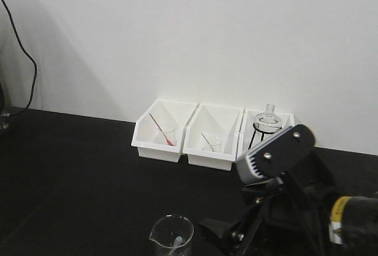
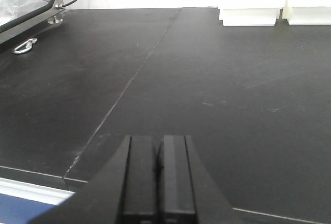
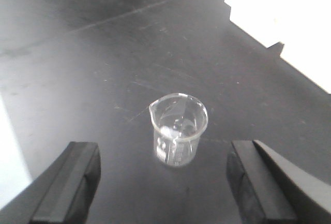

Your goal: Grab transparent chemical and place on left bench

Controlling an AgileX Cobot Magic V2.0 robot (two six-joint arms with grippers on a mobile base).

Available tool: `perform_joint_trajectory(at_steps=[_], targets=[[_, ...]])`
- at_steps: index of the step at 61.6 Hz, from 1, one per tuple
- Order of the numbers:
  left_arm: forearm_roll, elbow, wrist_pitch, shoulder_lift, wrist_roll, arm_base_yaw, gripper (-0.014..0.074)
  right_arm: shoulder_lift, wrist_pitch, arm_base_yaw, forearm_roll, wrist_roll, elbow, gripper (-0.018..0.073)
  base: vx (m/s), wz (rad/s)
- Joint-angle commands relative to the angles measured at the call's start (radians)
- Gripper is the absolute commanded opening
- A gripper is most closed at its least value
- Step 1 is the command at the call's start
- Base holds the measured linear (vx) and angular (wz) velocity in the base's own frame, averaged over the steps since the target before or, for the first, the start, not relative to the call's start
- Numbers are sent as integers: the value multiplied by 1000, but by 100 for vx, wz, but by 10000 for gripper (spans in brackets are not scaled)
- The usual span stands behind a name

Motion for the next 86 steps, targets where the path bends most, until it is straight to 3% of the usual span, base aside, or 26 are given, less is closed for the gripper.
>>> perform_joint_trajectory(at_steps=[1,9,16,27,31,41,48,60,69,73,80,86], targets=[[-1,16,-78,-19,-8,-2,-3,-77,-17,-1,1,2,-36,540,0,0],[-1,16,-78,-19,-8,-2,-3,-141,-14,-1,-9,2,-36,539,0,0],[-1,16,-78,-19,-8,-2,-3,-188,-12,-2,-105,-14,-36,523,0,0],[-1,16,-78,-19,-8,-2,-3,-265,-14,-17,-213,-4,-10,400,0,0],[-1,16,-78,-19,-8,-2,-3,-331,-67,-85,-221,-4,48,321,0,0],[-1,16,-78,-19,-8,-2,-3,-554,-256,-379,-208,38,286,115,0,0],[-1,16,-78,-19,-8,-2,-3,-701,-289,-538,-245,45,428,-9,0,0],[-1,16,-78,-19,-8,-2,-3,-957,-257,-692,-225,48,692,-8,0,0],[-1,16,-78,-19,-8,-2,-3,-1151,-268,-702,-158,48,910,-7,0,0],[-1,16,-78,-19,-8,-2,-3,-1156,-356,-699,-111,63,1011,-7,0,0],[-1,16,-78,-19,-8,-2,-3,-1154,-319,-698,-23,92,1003,-7,0,0],[-1,16,-78,-19,-8,-2,-3,-1154,-322,-699,-23,92,1010,-7,0,0]])
